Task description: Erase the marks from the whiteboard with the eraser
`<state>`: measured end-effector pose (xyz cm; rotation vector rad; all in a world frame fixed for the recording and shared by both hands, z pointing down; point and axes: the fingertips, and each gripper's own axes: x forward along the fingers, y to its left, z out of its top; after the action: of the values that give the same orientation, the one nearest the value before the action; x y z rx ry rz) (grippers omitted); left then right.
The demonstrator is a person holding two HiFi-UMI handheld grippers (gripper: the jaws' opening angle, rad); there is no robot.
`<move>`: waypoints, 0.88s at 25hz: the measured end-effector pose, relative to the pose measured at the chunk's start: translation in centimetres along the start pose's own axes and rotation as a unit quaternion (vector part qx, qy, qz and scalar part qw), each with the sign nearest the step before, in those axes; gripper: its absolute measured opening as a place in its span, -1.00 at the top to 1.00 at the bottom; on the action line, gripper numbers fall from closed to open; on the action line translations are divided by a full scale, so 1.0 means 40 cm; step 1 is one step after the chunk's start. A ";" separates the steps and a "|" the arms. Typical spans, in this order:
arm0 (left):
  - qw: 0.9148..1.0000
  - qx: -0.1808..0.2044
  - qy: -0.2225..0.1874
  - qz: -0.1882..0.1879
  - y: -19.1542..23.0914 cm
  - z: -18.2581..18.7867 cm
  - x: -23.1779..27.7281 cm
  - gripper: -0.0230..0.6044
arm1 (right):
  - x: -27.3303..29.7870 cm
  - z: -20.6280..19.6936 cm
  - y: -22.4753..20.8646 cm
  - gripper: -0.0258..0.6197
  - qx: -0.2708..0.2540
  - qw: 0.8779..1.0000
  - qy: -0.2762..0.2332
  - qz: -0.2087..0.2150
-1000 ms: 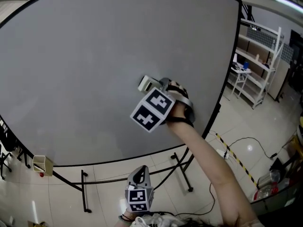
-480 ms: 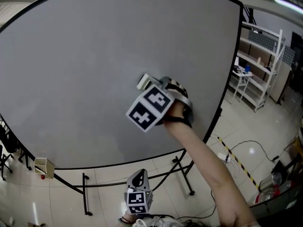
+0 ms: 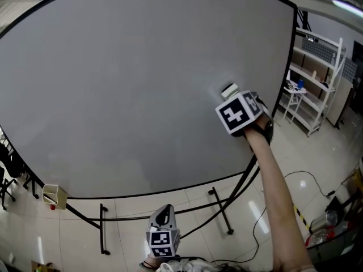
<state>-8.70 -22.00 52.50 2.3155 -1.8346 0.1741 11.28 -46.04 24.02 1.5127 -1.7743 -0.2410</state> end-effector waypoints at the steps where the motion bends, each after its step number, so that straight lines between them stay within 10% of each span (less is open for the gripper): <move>1: 1.000 -0.001 0.001 0.003 0.006 0.001 0.005 0.92 | -0.022 0.050 0.060 0.09 -0.037 0.999 -0.016 -0.003; 6: 1.000 -0.007 -0.011 -0.012 -0.024 0.028 0.035 0.92 | -0.113 0.246 0.320 0.09 -0.185 0.979 -0.088 0.009; 9: 0.999 -0.022 -0.005 -0.027 -0.054 0.015 0.029 0.92 | -0.104 0.211 0.238 0.08 -0.102 0.987 -0.106 0.063; 13: 1.000 -0.025 0.001 -0.011 -0.025 -0.002 0.007 0.92 | -0.048 0.077 -0.020 0.08 0.021 0.997 -0.068 0.022; 16: 0.999 -0.030 0.002 0.013 0.028 -0.004 -0.006 0.92 | -0.005 -0.004 -0.010 0.09 0.065 0.997 -0.021 0.035; 22: 0.999 -0.034 -0.005 0.003 -0.003 0.013 0.033 0.92 | -0.075 0.181 0.277 0.09 -0.110 0.992 -0.051 0.020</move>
<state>-8.30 -23.35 52.24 2.2693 -1.8224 0.0995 -1.87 -42.67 24.41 1.3260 -1.7913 -0.4862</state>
